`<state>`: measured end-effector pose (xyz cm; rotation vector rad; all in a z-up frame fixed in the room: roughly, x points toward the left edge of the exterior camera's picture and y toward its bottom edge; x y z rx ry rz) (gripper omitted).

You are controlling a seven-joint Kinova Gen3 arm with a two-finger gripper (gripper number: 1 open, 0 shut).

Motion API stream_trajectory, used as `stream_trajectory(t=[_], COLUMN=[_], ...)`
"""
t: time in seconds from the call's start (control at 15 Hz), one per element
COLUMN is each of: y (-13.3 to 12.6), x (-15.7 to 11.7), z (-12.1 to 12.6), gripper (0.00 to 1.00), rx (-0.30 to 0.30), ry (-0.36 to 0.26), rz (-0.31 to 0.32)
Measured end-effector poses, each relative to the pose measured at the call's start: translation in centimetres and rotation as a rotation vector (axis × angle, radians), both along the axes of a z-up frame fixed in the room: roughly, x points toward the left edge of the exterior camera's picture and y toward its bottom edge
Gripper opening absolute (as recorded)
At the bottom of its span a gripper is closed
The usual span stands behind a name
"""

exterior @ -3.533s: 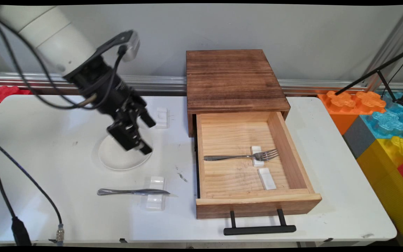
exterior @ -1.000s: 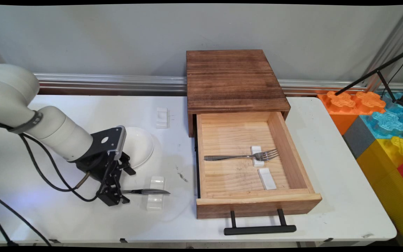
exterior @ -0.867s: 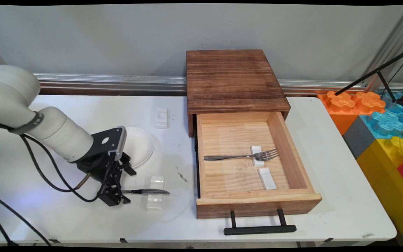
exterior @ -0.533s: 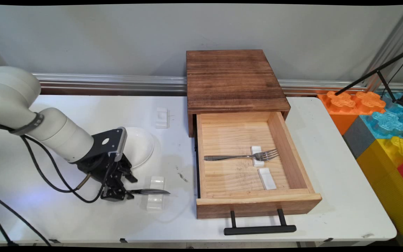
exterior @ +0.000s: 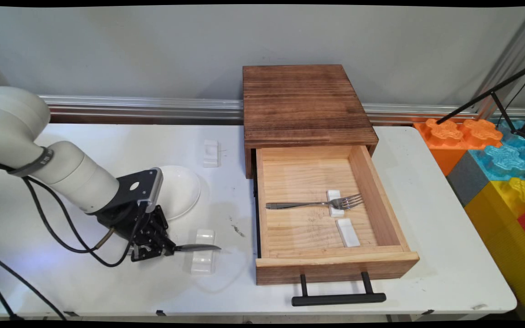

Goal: Place the picked object into the drawer

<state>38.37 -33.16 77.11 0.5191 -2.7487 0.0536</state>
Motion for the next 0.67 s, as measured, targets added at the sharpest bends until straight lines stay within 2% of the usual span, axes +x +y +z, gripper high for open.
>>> stream_trajectory(t=[0.33,0.67], y=[-0.2,-0.2], x=[-0.2,-0.9], z=[1.9,5.5], gripper=[0.00,0.00], rx=[0.002,0.010], ry=[0.004,0.003], rz=[0.007,0.033])
